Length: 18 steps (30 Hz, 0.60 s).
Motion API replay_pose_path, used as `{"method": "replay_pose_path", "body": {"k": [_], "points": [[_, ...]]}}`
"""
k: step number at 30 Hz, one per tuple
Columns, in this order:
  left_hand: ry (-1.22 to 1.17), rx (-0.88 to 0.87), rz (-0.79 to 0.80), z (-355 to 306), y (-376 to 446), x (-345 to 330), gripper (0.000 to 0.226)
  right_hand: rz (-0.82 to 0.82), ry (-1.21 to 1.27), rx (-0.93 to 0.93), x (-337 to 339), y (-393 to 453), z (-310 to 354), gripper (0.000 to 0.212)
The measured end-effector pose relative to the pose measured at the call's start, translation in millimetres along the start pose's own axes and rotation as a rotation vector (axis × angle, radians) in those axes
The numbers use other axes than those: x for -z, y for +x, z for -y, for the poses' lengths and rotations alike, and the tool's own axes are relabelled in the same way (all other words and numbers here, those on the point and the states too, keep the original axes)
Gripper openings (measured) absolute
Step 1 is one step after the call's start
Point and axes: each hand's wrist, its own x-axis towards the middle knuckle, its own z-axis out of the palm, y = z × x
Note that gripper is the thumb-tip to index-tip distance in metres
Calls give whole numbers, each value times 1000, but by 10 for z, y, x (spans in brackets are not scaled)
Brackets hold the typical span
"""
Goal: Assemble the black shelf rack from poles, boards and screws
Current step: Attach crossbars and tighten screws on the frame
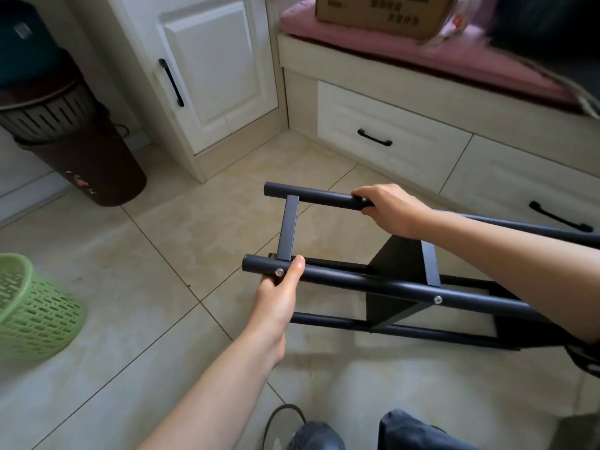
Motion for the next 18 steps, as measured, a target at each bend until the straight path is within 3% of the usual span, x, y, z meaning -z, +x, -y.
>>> {"method": "replay_pose_path", "body": {"k": [6,15,18], "points": [[47,-160,4,-628,-127,-56,57,-157,131,-34,528,-58,51,32],[133,-431,89,-1483,-640,-311,45,-375,275,-132,1206,-427,31,35],[191,-560,129,-1671,-837,-461,58,-438,336,-160,1348,-636,-19,33]]}}
